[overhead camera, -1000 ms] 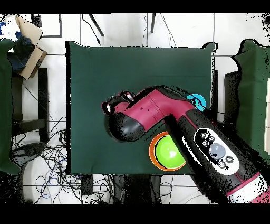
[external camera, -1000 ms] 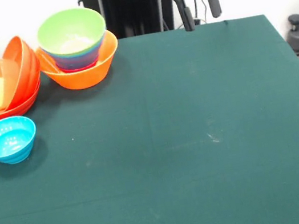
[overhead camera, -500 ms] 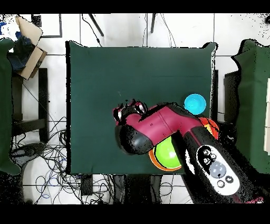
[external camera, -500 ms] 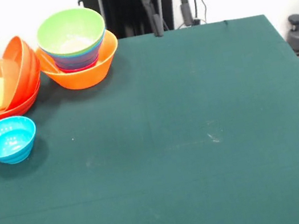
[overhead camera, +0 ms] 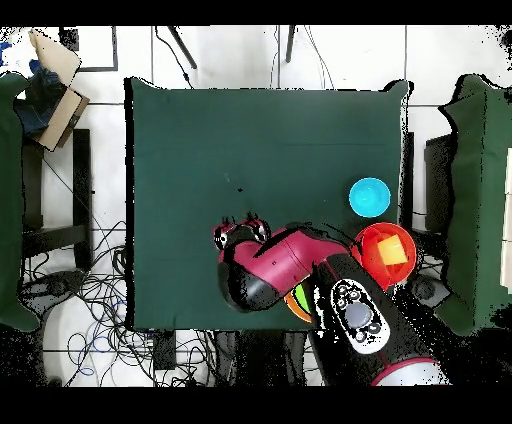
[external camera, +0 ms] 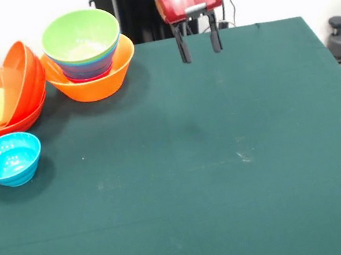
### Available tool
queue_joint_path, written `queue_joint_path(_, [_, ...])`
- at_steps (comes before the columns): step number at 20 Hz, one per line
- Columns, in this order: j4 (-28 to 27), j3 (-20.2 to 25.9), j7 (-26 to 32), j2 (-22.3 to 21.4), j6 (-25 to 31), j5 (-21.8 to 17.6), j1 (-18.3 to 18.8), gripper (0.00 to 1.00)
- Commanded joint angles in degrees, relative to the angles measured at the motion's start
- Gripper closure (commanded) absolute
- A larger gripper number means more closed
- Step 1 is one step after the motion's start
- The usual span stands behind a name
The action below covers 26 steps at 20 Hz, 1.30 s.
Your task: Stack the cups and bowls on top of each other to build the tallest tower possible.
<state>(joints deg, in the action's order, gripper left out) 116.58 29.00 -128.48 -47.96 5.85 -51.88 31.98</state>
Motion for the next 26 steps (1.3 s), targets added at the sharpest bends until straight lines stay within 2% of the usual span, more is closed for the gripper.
queue_joint_path(1, [-0.7,-6.7,-3.8,7.0,-4.1,-3.4,2.2,0.00])
queue_joint_path(7, [1.2,-1.4,0.8,6.2,-1.5,-1.8,7.5,0.00])
queue_joint_path(16, [0.8,-3.1,-0.6,5.0,-2.3,-1.6,4.9,0.00])
queue_joint_path(24, [1.6,-2.3,-0.2,4.2,-2.1,-1.0,5.6,0.00])
queue_joint_path(25, [2.1,-1.8,0.0,3.6,-1.9,-0.7,5.9,0.00])
queue_joint_path(26, [4.1,-0.5,0.5,1.1,-1.0,0.2,7.1,0.00])
